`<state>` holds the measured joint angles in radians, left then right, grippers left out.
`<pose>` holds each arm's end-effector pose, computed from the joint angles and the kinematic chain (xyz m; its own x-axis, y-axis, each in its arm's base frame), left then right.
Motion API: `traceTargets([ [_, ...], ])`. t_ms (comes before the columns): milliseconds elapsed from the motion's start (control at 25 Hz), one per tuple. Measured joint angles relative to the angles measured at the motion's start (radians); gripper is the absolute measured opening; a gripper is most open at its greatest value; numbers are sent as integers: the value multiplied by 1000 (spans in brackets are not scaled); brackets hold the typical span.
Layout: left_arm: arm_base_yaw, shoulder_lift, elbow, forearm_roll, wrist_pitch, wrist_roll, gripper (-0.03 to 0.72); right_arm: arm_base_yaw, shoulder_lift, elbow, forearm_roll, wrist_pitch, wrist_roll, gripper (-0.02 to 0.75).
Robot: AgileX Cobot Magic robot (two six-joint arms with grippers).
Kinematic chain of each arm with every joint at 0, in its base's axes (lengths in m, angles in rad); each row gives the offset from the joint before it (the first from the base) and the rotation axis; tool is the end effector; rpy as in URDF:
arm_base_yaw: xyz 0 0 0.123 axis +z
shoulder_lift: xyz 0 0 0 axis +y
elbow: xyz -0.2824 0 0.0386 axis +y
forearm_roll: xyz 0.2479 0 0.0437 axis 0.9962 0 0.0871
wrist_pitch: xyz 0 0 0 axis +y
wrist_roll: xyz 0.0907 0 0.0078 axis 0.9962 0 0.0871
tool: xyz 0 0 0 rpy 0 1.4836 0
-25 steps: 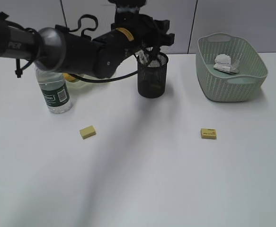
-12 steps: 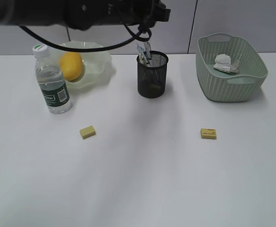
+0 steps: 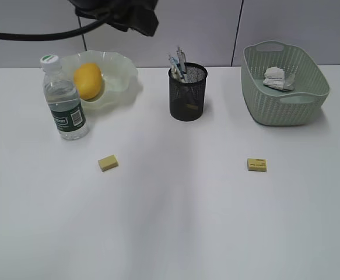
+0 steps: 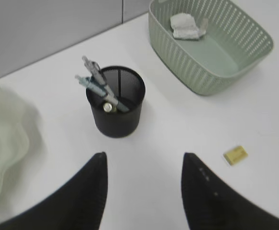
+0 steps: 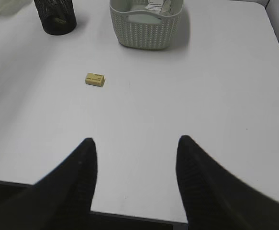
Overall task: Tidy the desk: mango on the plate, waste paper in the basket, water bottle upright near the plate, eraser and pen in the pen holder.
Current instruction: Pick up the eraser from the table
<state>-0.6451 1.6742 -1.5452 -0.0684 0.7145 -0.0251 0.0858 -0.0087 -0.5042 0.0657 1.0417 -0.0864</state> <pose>0.3053 -0.2348 0.3489 -0.5941 0.3512 -0.7237 0.5829 0.8080 -0.0865 -0.0064 0.0046 0.2800 -0.4171 -0.0892 -0.9045 -0.1590 0.9870 -0.0240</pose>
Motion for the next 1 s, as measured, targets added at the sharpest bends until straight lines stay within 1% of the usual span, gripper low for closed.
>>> traceTargets([
  [80,17,-31,0,-6,70,-1,385,0,0,0,0,0,0,426],
  [160,60,-56,0,-7,130,-3,385,0,0,0,0,0,0,426],
  [280,154,-85,0,-6,203,-7,385,0,0,0,0,0,0,426],
  [480,329,-128,0,3,295,-9,385,0,0,0,0,0,0,426],
  [680,468,-127,-1,14,363,-10,385,0,0,0,0,0,0,426],
  [840,520,-127,-1,30,398,-10,385,0,0,0,0,0,0,426],
  [1000,537,-129,3,52,479,-10,385,0,0,0,0,0,0,426],
])
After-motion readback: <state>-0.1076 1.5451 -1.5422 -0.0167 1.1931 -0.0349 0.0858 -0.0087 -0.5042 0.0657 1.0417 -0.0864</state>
